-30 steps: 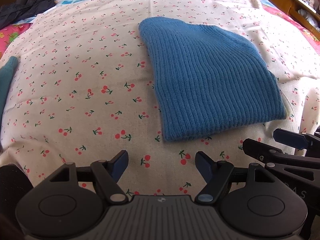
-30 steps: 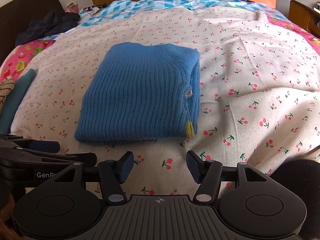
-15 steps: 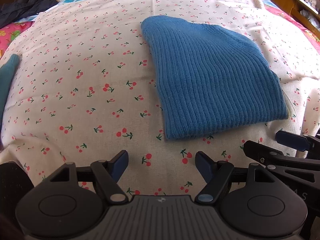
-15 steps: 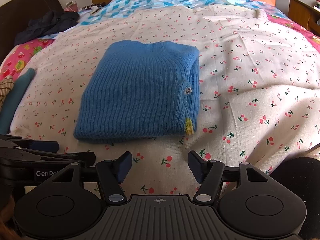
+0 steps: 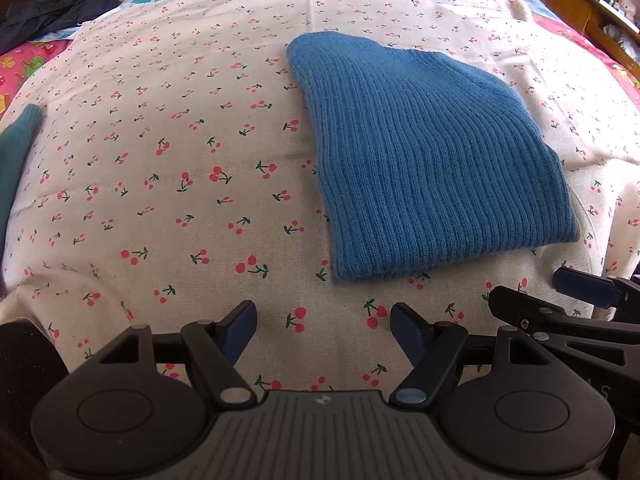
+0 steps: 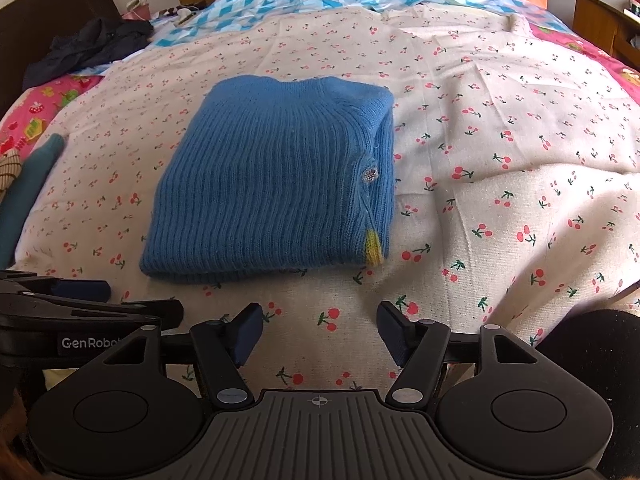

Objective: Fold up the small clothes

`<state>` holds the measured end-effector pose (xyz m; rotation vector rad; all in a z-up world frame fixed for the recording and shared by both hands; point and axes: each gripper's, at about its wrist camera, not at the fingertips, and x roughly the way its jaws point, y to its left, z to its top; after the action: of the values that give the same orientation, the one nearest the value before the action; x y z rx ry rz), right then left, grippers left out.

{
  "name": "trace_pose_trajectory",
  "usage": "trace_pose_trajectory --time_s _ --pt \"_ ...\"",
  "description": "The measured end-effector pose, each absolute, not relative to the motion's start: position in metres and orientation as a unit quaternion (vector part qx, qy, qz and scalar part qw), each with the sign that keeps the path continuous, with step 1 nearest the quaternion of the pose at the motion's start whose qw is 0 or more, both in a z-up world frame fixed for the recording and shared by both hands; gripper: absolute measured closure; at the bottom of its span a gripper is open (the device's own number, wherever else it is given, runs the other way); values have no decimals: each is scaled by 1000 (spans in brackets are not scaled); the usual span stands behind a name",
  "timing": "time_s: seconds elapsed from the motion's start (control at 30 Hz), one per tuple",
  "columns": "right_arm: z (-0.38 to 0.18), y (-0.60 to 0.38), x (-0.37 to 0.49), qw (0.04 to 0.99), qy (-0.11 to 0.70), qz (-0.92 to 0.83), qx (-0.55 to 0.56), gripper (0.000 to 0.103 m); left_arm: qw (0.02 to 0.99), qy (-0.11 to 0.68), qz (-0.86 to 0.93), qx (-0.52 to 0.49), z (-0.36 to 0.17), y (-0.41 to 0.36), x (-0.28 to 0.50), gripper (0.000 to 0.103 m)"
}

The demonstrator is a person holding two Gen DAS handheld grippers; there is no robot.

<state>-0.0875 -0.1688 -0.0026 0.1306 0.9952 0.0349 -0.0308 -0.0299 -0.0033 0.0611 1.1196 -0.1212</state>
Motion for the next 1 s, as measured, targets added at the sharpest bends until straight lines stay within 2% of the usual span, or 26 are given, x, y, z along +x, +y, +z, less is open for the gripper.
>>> trace_pose_trajectory --time_s 1.0 --pt "-6 -167 -85 875 480 7 54 39 850 523 -54 38 3 -33 -35 25"
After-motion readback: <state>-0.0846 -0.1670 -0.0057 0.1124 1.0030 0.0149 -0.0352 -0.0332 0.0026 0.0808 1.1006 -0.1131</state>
